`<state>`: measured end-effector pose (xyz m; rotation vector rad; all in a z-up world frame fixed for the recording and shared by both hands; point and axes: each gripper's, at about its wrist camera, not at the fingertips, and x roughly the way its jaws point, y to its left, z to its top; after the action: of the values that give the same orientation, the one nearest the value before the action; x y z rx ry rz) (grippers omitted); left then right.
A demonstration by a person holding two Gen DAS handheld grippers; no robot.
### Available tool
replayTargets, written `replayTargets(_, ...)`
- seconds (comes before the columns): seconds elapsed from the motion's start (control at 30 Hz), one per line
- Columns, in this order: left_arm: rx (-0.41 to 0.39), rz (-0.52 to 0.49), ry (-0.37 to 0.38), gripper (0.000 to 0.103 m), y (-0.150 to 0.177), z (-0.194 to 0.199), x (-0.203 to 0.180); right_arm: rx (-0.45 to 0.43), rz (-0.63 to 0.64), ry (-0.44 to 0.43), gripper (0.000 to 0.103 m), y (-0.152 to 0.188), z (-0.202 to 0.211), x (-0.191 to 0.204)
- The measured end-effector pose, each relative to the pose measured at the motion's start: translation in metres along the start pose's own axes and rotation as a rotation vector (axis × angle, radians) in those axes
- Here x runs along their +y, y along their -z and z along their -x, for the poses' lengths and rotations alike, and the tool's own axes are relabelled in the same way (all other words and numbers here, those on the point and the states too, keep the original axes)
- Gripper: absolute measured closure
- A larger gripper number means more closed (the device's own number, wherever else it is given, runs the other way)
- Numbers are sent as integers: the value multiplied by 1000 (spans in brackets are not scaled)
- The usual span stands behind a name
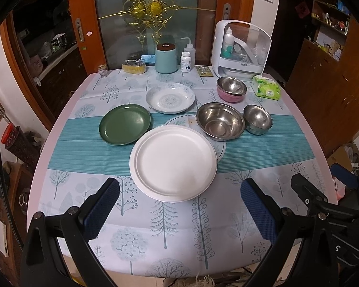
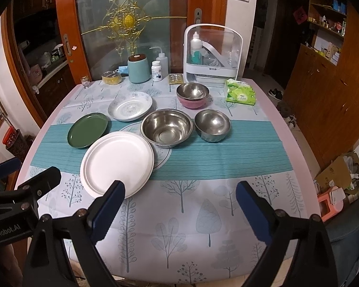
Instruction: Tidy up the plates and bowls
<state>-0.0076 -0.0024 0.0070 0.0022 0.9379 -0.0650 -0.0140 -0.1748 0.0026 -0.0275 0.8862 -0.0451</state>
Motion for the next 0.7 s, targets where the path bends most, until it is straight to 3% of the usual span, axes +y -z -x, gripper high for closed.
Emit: replayTargets(0.7, 4, 6, -5, 2, -1, 1, 7, -7, 1, -2, 8, 0, 1, 4)
